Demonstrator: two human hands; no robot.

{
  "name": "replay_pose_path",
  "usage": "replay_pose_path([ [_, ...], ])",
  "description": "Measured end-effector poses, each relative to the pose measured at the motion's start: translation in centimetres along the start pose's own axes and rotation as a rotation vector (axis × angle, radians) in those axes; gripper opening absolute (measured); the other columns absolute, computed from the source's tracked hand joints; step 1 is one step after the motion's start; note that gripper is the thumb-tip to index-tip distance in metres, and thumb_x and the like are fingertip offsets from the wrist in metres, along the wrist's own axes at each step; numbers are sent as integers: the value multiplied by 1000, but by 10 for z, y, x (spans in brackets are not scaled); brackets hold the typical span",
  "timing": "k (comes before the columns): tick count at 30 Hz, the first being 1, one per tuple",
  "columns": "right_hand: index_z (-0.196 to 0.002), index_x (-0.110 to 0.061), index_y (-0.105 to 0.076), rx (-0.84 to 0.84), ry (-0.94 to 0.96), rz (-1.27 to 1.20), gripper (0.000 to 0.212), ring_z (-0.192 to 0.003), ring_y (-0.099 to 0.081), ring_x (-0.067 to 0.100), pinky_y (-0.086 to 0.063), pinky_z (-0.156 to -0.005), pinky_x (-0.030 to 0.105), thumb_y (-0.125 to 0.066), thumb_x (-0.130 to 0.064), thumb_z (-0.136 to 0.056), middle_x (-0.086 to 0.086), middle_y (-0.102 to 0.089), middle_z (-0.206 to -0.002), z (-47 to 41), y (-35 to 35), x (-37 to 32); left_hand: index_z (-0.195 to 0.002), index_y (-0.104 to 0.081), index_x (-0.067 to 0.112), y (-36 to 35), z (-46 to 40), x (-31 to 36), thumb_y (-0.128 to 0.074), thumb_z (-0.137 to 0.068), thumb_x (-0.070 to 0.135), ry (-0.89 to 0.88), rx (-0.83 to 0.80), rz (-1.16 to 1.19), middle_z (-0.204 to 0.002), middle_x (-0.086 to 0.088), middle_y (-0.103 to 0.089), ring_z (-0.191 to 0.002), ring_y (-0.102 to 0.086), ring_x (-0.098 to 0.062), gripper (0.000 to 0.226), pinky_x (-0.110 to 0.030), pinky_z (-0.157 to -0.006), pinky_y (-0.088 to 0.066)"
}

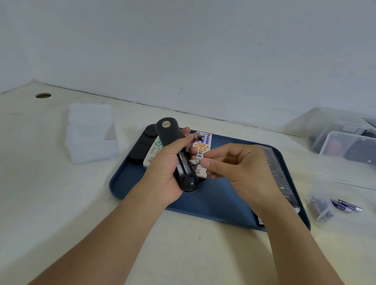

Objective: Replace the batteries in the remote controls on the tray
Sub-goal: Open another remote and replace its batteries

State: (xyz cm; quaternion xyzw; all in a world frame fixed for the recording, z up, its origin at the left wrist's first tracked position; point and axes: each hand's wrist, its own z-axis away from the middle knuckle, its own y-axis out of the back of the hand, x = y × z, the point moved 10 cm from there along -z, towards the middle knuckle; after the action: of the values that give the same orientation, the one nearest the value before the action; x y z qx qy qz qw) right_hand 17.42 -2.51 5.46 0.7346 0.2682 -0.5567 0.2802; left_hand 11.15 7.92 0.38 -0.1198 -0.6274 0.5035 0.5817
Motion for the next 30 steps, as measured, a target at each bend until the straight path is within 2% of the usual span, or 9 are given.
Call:
replay_pose_path([
  [3,-98,8,-74,-34,36,5,18,-55,-64,4,-51,-58,15,-74,9,-80,-3,-73,-65,2,-5,-4,-107,-64,21,-6,2,-1,-58,-96,7,-12,-35,-52,-80,0,-67,-68,-62,-15,19,-34,-70,-55],
  [7,-89,-4,-75,0,100,99,16,-64,-69,9,-56,-64,21,-79,5,-77,1,-76,-74,4,-7,-12,-104,-62,21,-7,2,-2,-57,-96,6,-7,-41,-60,-82,-2,-63,-73,-55,-15,17,-30,-60,-54],
  [9,-82,-8,-72,64,122,138,18,-66,-70,13,-59,-68,25,-84,1,-72,3,-76,-74,5,-4,-13,-102,-64,21,-3,0,-3,-58,-96,8,7,-14,-37,-81,-1,-63,-69,-53,-12,16,-30,-63,-51],
  [12,-78,-7,-74,106,198,213,15,-67,-72,11,-57,-67,21,-87,-1,-71,-4,-75,-72,8,-7,-19,-103,-65,20,1,1,-5,-60,-95,9,25,11,14,-80,1,-66,-64,-56,-10,15,-30,-67,-50],
  [16,-77,-3,-77,133,255,214,10,-71,-71,-1,-54,-68,14,-85,1,-72,-4,-75,-72,13,-12,-23,-99,-64,19,1,2,-6,-59,-97,10,48,11,73,-77,1,-68,-54,-62,-10,11,-27,-59,-56],
  [17,-77,-3,-77,143,265,216,9,-71,-71,-2,-54,-68,14,-85,1,-73,-6,-75,-73,14,-12,-25,-99,-64,18,0,1,-6,-58,-97,10,54,1,95,-78,1,-68,-55,-63,-11,10,-29,-62,-59],
  [20,-78,-8,-77,188,321,272,11,-69,-71,8,-59,-69,23,-85,-2,-74,-8,-74,-74,18,-11,-33,-102,-64,17,-2,1,-6,-58,-96,11,66,-24,121,-81,1,-68,-66,-67,-15,10,-44,-96,-55],
  [24,-84,-12,-77,178,383,338,15,-69,-70,12,-58,-69,24,-81,0,-76,-7,-74,-77,22,-13,-41,-110,-60,16,-3,0,-6,-57,-97,11,58,-49,130,-85,-3,-73,-79,-73,-23,14,-49,-102,-51],
  [30,-86,-13,-79,188,425,381,14,-71,-71,10,-59,-70,22,-84,-4,-76,-5,-75,-81,24,-14,-44,-108,-64,16,-4,-4,-4,-58,-97,9,41,-81,118,-86,-2,-70,-79,-68,-20,15,-54,-112,-42],
])
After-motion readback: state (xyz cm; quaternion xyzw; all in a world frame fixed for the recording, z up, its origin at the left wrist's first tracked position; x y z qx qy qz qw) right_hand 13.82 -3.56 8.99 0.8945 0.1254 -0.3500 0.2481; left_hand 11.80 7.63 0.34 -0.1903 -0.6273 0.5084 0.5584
